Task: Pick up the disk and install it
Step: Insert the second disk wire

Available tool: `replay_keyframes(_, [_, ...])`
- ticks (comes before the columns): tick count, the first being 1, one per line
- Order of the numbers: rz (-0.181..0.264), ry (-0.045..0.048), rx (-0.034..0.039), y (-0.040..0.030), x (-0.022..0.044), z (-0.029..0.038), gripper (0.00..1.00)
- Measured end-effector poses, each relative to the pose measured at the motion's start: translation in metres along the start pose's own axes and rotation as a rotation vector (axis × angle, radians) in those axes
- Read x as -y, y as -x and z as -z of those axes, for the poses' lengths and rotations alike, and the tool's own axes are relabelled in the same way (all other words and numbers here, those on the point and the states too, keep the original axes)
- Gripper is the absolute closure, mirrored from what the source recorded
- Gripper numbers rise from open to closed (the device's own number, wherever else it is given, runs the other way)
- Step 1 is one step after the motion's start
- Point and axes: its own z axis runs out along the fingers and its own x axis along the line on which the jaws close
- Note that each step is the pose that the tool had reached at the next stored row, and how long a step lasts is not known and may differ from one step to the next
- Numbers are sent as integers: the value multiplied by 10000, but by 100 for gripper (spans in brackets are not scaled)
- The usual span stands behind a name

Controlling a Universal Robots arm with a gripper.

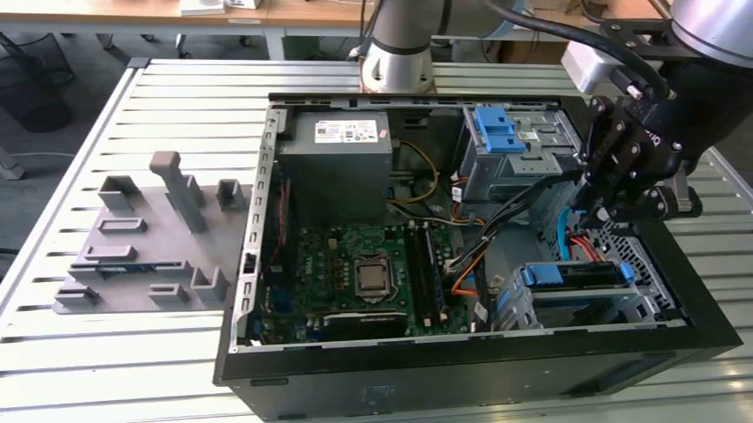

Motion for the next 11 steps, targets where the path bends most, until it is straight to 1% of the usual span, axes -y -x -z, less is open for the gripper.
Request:
replay_keyframes(3, [-1, -3, -89, 14, 0, -27, 70])
replay_keyframes(4, [-1, -4, -99, 18, 0, -34, 72])
replay_keyframes(5, [-2, -4, -101, 20, 1, -41, 78])
replay_keyframes(6, [-3, -4, -102, 22, 1, -50, 78])
replay_keyframes(7, [-3, -4, -103, 22, 2, -59, 84])
replay_keyframes(8, [-1, -4, -101, 22, 3, -69, 84])
replay_keyframes(9, [-1, -4, -80, 22, 3, -79, 84])
replay_keyframes(10, [-1, 0, 6, 21, 3, -85, 84])
replay_keyframes(11, [0, 3, 106, 22, 3, -93, 84])
